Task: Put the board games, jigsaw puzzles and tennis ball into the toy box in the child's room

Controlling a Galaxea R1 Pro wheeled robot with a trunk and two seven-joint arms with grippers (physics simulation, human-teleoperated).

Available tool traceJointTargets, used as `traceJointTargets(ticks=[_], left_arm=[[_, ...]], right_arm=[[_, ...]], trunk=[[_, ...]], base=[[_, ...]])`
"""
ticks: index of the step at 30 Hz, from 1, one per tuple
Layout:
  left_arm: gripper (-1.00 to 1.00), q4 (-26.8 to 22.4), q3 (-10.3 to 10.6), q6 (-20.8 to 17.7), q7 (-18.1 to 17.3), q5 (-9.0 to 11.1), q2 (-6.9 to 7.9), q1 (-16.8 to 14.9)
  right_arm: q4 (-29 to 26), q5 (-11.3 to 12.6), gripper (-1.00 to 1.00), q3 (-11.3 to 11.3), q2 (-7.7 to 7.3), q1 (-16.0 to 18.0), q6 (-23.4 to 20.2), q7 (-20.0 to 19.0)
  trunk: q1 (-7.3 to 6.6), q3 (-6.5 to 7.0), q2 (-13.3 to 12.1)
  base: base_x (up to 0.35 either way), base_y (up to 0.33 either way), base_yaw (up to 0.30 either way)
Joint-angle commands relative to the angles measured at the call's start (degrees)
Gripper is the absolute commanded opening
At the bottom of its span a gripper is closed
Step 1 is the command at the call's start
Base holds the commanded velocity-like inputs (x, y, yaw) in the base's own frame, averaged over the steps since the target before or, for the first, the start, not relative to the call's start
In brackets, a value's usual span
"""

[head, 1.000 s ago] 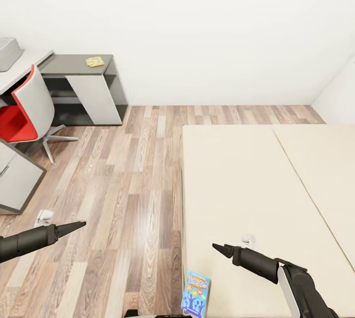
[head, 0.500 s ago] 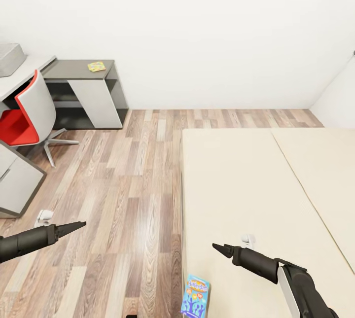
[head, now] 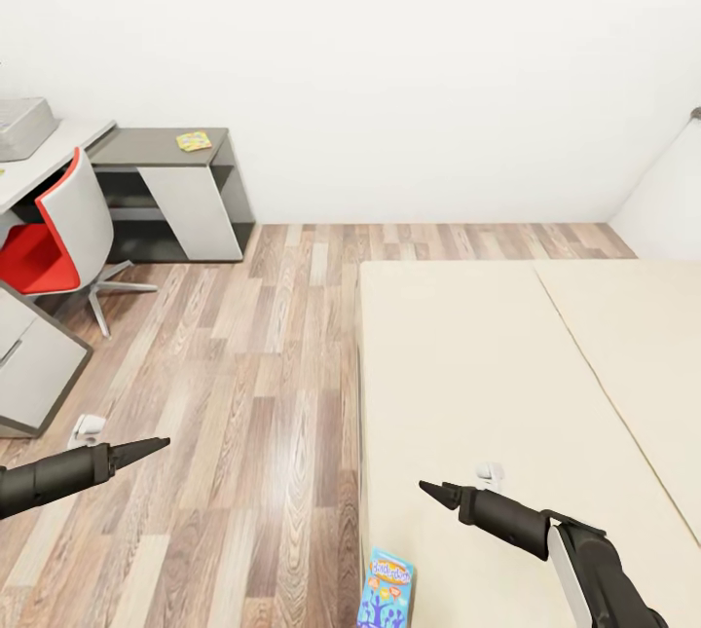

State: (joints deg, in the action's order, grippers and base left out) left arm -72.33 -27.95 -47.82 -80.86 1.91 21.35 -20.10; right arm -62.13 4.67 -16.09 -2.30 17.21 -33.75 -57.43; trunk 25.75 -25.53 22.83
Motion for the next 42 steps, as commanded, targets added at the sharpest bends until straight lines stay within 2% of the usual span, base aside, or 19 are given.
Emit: traceJointTargets(ticks=[1, 42], left_arm=[[1.00, -0.01, -0.01, -0.59, -0.16, 0.06, 0.01, -0.03], [1.00, -0.01, 0.12, -0.57, -0.12, -0.01, 0.01, -0.03]], right_arm=[[-0.01, 0.34, 1.00, -0.03, 0.00, 0.03, -0.46, -0.04], [-0.01, 0.34, 1.00, -0.03, 0.01, 0.04, -0.36, 0.03]], trunk=[[0.03, 0.02, 0.09], [0.03, 3.90, 0.09]], base=[[0.000, 0.000, 0.000], [0.000, 0.000, 0.000]])
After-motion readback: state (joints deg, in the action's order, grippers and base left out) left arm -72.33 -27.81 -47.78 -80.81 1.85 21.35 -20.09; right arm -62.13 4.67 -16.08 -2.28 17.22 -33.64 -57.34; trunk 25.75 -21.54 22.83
